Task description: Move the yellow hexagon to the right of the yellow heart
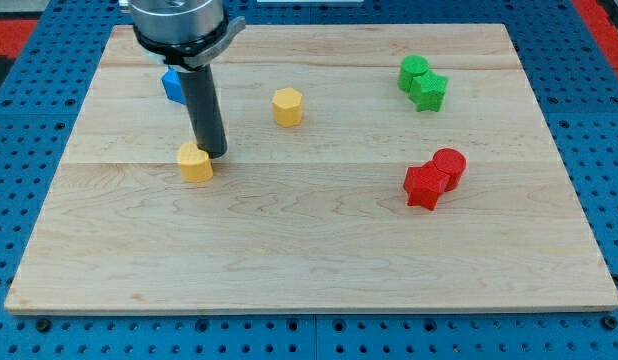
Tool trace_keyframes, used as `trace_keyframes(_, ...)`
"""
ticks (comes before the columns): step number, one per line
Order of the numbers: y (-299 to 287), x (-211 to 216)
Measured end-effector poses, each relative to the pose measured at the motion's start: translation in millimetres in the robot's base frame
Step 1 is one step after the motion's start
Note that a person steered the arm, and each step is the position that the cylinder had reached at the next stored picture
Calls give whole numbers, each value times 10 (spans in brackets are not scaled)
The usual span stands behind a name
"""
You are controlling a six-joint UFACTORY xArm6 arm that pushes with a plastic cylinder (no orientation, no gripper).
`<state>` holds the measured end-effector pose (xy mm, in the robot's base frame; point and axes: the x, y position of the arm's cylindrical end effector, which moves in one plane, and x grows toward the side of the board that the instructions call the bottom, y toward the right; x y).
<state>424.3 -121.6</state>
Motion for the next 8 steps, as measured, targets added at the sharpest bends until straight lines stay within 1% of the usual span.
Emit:
trace_keyframes(1,-263,-9)
trace_keyframes(2,-414,132)
trace_keyframes(3,-317,105)
trace_keyframes(5,1075,49)
trace_keyframes(6,1246,-365)
trace_keyframes(7,1316,-869)
trace_keyframes(8,1246,-1057)
